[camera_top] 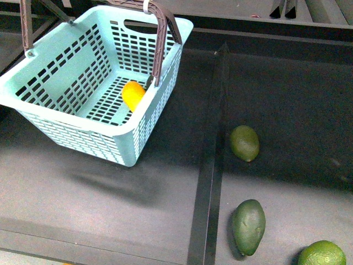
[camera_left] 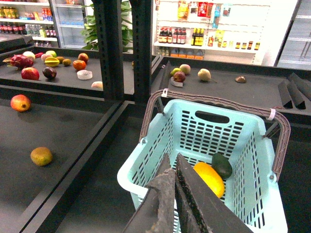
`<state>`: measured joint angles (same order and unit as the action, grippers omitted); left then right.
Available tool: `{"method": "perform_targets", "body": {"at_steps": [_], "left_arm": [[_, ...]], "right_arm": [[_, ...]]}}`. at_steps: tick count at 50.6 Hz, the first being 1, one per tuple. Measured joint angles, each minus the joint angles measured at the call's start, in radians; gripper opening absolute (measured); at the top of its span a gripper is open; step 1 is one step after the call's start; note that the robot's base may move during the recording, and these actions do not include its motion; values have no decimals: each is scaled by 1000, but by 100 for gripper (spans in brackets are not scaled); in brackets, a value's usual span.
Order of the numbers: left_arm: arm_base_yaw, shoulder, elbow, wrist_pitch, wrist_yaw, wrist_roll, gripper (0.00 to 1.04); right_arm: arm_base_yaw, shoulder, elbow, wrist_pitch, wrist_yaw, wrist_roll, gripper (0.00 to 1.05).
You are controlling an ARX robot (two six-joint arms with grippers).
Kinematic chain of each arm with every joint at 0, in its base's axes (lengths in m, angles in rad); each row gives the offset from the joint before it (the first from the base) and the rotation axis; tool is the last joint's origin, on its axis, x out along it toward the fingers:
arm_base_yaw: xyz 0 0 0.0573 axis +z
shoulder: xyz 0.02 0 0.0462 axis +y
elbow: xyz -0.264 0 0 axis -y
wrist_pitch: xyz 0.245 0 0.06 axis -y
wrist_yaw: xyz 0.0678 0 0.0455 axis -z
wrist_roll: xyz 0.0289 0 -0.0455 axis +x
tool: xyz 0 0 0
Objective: Pick mango and avocado into basket
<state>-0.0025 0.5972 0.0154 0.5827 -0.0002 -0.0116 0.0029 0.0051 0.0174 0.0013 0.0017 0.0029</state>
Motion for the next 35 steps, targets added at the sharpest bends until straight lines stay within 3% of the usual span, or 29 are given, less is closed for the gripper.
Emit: {"method": "perform_targets", "body": {"at_steps": [35], "left_arm": [[0,-345,0,-330,0,0,2]], "right_arm": [[0,0,0,0,0,0,96]]}}
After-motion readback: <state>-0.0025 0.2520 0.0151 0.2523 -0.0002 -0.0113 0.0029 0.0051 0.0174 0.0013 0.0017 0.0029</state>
